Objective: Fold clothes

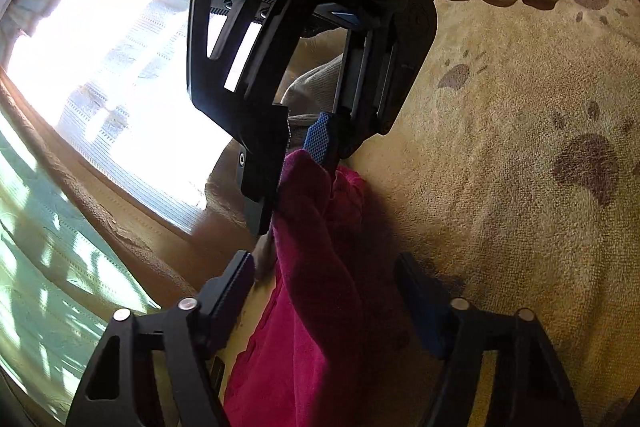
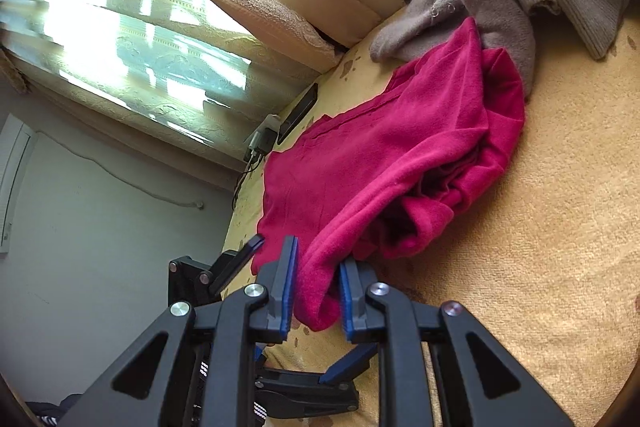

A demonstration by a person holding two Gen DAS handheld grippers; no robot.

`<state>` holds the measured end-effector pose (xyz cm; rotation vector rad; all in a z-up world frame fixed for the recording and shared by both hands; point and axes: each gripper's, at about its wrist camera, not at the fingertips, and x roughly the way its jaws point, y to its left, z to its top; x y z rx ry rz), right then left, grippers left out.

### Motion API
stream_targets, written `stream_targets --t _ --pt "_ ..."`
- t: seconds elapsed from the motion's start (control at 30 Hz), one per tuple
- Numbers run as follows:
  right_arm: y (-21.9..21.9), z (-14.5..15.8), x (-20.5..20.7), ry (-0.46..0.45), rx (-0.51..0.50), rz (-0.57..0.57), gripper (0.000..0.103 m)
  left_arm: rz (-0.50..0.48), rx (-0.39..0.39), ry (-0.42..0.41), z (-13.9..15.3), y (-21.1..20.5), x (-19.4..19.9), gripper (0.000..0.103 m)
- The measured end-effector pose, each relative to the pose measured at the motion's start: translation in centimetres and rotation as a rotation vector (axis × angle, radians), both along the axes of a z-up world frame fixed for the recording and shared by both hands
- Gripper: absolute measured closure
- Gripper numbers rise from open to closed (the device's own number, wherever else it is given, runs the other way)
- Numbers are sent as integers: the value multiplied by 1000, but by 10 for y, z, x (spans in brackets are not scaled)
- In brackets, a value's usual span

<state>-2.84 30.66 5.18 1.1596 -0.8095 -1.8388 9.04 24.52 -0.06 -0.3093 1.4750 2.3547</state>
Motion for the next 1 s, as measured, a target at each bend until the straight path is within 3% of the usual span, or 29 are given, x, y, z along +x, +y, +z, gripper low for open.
stream_targets --t 0.03,0.17,0.3,0.37,0.4,0.43,0.47,0.53,0.67,0.8,0.83,1.0 --pt "1 1 0 4 -4 3 82 13 -6 -8 -2 1 -3 79" --pt "3 -1 0 8 -6 6 82 37 34 -27 4 3 -6 87" --pt "13 4 3 56 9 -12 77 40 122 -47 22 -3 -1 93" --pt "27 16 4 147 87 -79 55 43 154 -59 30 -6 1 93" --pt "36 22 3 197 137 -123 27 44 166 -65 33 -7 2 93" --pt "46 26 -1 230 183 -169 6 43 175 -69 36 -9 2 93" --pt "55 28 -9 245 230 -212 1 41 183 -73 38 -10 2 93" --pt "70 26 -31 224 272 -256 0 34 187 -78 38 -18 -14 93" --pt "79 -2 -82 62 203 -253 4 24 189 -75 37 -22 -4 93" --pt "61 -32 -107 -59 178 -194 30 17 213 -77 37 -21 -7 93" --pt "55 -36 -110 -74 183 -177 34 16 223 -82 39 -22 -7 93" --pt "34 -35 -117 -75 247 -143 34 9 261 -95 45 -28 -9 93"
